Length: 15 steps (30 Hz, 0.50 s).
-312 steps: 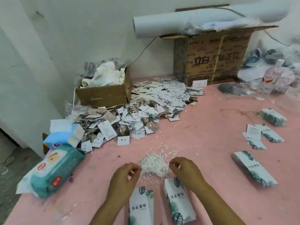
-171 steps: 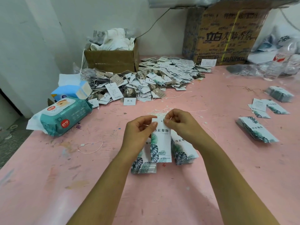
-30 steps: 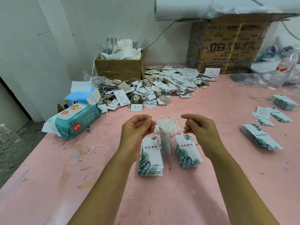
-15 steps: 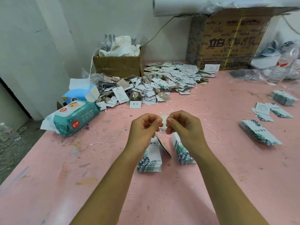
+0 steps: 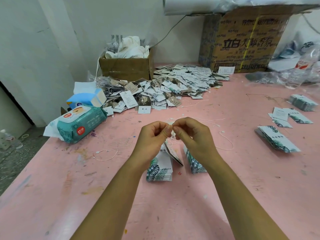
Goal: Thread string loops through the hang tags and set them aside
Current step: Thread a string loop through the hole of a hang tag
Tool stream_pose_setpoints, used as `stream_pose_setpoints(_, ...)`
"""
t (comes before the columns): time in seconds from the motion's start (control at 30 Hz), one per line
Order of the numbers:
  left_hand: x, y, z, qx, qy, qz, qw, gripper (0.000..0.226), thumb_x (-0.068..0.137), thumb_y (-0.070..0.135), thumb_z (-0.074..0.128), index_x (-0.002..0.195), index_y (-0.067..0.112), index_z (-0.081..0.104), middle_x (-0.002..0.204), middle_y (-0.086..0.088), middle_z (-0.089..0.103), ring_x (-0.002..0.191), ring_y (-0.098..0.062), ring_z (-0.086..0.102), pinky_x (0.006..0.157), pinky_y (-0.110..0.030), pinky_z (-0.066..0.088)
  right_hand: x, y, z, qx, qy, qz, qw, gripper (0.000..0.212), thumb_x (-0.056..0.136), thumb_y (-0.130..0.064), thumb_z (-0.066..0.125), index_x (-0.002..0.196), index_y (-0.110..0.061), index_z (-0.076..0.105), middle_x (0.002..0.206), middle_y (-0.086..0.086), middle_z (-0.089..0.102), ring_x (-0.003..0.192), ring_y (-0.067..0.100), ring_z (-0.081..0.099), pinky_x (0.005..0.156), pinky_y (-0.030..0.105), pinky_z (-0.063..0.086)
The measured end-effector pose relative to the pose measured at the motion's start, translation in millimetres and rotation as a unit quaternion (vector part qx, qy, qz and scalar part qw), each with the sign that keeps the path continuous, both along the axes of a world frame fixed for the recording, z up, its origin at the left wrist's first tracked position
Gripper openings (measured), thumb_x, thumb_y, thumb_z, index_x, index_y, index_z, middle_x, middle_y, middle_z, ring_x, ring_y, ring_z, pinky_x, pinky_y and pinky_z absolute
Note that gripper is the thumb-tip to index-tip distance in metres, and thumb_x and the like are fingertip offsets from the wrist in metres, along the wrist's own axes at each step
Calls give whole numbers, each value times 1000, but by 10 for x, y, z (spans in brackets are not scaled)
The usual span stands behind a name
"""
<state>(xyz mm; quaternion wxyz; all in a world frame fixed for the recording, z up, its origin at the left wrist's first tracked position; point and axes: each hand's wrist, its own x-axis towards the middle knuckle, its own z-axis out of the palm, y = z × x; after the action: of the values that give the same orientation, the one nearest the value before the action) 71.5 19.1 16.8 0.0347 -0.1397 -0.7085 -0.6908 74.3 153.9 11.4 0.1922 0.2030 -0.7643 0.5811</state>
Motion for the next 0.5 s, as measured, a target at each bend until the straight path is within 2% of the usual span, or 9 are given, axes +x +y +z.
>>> stream_pose_setpoints(0.1,-1,-12,1,8,-5,-3,1000,14,90,6,56,79,13,61,57,17,60,56,9,52,54,-4,38,0,-2,-12,-10,-14,-9,1000,28,86,2,59,81,-26,58,70,-11,59,63,14,56,64,33,50)
stream_pose_setpoints(0.33,5,-8,-14,0,-1,-6,1000,16,90,4,56,81,15,62,61,16,61,58,9,52,56,-5,39,10,26,-11,-69,-61,8,996,24,85,3,60,83,-20,61,67,-4,61,58,7,58,61,19,49)
stream_pose_setpoints(0.5,5,5,-30,-25,1,-4,1000,18,90,4,56,79,17,62,69,12,61,66,4,55,67,-10,45,2,49,-3,-102,-74,16,992,22,81,5,64,84,-17,64,63,-7,65,57,12,61,61,24,52)
